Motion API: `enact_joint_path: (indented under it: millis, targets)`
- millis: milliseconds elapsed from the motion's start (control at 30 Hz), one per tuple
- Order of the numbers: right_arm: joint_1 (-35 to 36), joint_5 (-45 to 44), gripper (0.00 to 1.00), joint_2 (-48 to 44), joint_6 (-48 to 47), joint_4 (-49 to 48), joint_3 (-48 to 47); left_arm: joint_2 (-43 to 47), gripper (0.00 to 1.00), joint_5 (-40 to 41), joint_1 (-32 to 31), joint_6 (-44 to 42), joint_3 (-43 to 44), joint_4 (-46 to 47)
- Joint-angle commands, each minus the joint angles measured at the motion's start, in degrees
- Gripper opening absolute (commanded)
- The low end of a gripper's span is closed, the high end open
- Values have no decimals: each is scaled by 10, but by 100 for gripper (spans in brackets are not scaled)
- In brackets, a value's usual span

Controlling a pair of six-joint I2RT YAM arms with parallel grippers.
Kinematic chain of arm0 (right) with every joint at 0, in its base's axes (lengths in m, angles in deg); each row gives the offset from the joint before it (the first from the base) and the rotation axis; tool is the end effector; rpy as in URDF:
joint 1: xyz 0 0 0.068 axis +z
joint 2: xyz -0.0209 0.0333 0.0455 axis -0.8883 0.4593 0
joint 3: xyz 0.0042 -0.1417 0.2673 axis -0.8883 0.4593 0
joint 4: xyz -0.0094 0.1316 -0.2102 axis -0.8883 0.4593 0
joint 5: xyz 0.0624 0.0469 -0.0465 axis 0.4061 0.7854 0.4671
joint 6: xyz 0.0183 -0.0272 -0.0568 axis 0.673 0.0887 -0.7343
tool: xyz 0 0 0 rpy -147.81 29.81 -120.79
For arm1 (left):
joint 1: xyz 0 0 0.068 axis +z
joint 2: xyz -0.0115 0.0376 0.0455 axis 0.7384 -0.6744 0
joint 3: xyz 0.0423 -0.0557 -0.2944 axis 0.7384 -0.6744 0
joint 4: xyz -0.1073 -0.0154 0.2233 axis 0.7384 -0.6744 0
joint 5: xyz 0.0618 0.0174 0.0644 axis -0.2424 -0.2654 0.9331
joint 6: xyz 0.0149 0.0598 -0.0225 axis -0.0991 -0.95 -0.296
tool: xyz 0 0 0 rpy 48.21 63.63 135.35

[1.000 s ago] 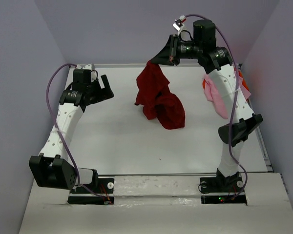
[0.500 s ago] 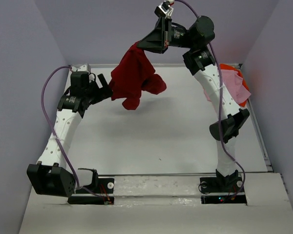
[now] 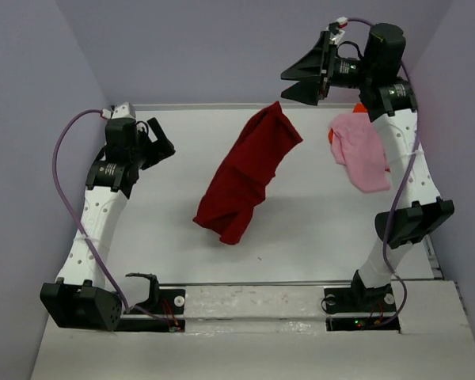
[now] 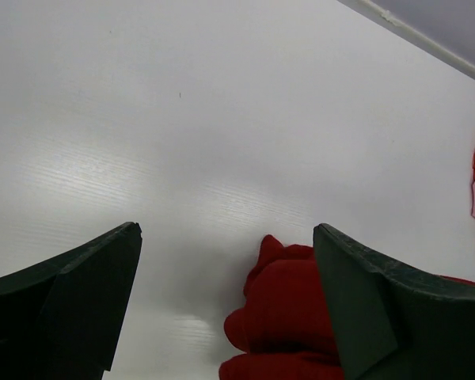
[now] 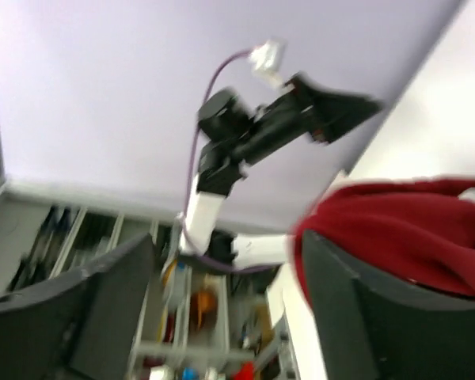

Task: Fold and stack the t-shirts
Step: Move the tshirt to the center of the board

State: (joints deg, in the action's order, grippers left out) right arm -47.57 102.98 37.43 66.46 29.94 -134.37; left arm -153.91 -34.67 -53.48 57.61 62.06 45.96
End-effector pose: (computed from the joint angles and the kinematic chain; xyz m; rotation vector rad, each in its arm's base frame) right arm 0.3458 0.1431 0.5460 -0.3194 1.9343 1.9507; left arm 0.2405 -0.0249 0.4072 -0.3343 1.9930 -0.3457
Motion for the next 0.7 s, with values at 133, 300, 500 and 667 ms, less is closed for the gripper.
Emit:
enact_joint_path:
  millis: [133, 300, 500, 667]
  targets:
    - [-27, -310, 95, 47, -486, 661, -169, 5, 99, -20, 3, -1, 5, 19]
    - [17, -477, 94, 29, -519, 689, -91, -10, 99, -46, 3, -10, 10, 26]
    - [133, -618, 94, 10, -508, 669, 128, -72, 98, -206, -7, -35, -18, 46]
    - [133, -611, 93, -77, -477, 536, 292, -117, 97, -217, -53, -52, -16, 21]
